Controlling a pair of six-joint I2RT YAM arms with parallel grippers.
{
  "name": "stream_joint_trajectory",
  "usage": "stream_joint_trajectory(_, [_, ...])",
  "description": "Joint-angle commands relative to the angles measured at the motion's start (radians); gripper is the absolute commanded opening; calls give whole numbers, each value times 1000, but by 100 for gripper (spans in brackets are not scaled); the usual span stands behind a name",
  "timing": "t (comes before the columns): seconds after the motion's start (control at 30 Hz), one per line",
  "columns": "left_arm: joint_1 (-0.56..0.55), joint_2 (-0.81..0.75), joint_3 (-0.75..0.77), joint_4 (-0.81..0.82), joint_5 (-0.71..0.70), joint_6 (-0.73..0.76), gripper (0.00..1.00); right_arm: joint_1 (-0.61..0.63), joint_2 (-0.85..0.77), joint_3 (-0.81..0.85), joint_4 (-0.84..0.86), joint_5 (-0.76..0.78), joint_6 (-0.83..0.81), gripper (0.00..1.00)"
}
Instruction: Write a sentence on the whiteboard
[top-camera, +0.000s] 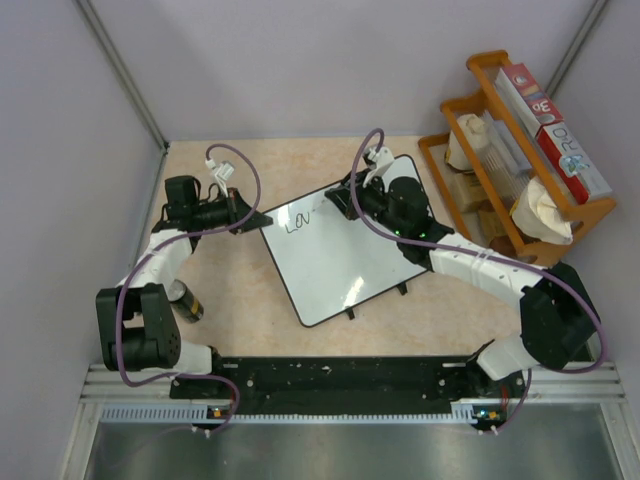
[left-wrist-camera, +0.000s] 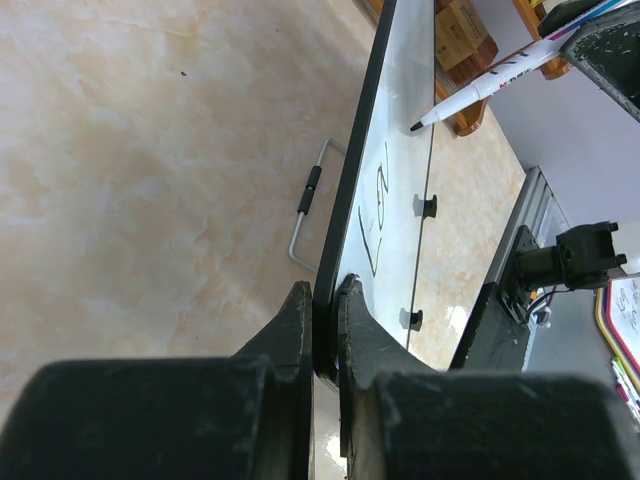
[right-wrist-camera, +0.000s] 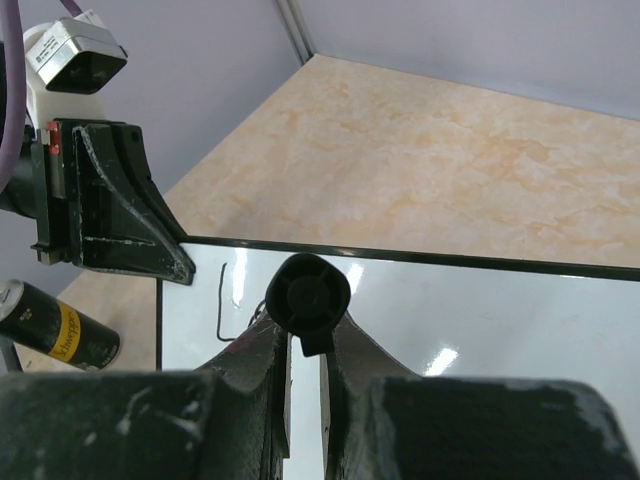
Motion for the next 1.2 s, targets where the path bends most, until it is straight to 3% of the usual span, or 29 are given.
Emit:
stream_joint_trajectory(0.0, [-33,-6,2,-16,-157,168,0,-14,-16,-1,50,-25,14,0])
stream_joint_trajectory(0.43, [-41,-5,2,-23,-165,174,0,-14,51,27,44,-72,35,0])
stream_joint_trajectory(1.17, [-45,0,4,-26,-171,178,0,-41,56,34,1,29,32,0])
